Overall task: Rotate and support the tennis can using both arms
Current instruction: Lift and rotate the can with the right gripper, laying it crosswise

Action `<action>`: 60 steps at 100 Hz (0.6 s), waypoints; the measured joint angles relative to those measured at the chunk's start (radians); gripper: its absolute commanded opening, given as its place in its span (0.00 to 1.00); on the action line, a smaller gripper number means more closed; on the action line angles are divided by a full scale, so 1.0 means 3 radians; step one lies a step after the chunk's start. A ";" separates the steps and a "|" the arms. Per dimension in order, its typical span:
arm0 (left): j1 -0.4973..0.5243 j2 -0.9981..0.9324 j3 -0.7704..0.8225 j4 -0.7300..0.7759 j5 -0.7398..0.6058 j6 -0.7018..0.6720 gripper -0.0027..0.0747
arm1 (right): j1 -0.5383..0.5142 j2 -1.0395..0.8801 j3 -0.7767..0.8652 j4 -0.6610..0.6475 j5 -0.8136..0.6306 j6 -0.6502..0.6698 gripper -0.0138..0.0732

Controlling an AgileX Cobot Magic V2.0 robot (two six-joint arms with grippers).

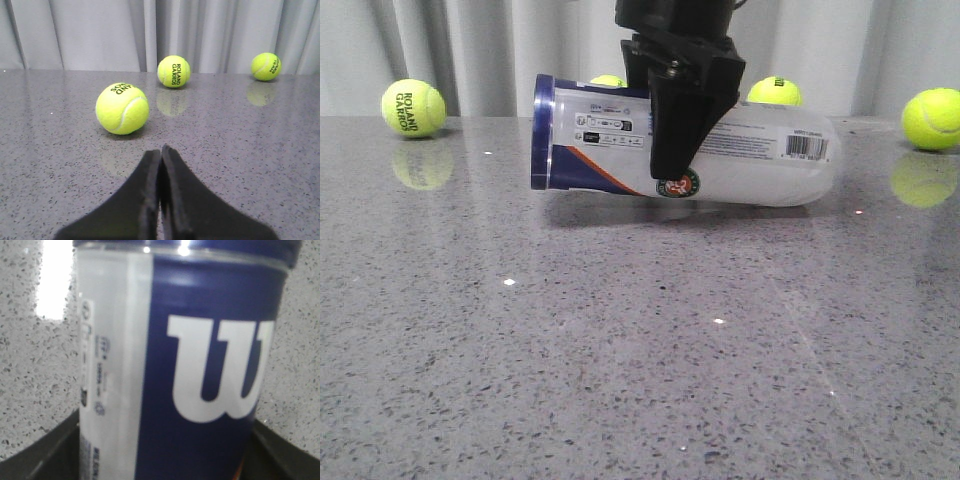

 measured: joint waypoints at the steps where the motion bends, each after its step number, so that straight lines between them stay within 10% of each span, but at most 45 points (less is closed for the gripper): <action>1: 0.0000 0.0000 0.0000 0.0000 0.0000 0.0000 0.01 | 0.0000 0.0000 0.0000 0.0000 0.0000 0.0000 0.76; 60: 0.0000 0.0000 0.0000 0.0000 0.0000 0.0000 0.01 | 0.0000 0.0000 0.0000 -0.0012 0.0000 0.0077 0.89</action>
